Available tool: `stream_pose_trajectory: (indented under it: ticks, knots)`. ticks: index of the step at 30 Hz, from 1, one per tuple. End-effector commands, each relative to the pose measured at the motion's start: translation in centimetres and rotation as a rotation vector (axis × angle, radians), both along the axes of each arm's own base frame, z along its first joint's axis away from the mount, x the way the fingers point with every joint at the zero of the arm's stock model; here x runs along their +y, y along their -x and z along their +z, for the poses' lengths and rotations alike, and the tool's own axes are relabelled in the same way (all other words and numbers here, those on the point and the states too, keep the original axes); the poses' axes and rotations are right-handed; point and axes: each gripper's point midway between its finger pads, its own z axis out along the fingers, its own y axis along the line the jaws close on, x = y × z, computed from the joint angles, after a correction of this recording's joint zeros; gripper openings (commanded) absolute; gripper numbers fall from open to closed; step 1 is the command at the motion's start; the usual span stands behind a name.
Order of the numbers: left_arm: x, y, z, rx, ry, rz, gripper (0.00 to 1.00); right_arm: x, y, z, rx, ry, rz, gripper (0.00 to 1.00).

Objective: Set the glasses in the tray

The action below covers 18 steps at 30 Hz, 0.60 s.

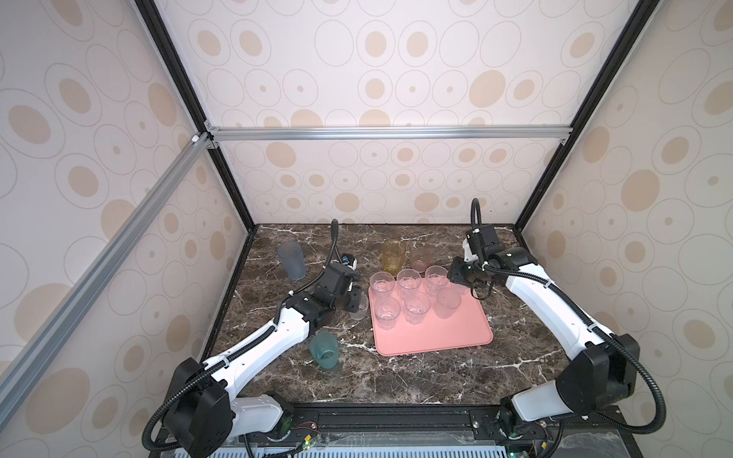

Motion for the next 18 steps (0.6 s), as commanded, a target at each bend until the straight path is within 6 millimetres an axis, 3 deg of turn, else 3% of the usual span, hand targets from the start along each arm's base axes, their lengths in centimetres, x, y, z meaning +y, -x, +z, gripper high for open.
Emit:
stream_pose_trajectory:
  ticks: [1, 7, 18]
  knots:
    - [0.1, 1.4, -0.9, 0.081, 0.023, -0.086, 0.47, 1.0, 0.3, -1.1, 0.031, -0.019, 0.003, 0.34]
    - [-0.1, 0.5, -2.5, 0.149, 0.012, -0.088, 0.42, 2.9, 0.4, -1.5, 0.040, -0.032, 0.038, 0.34]
    - [0.9, -0.9, -4.8, 0.190, -0.097, -0.040, 0.37, 3.8, 0.4, -2.2, 0.052, -0.031, 0.052, 0.34]
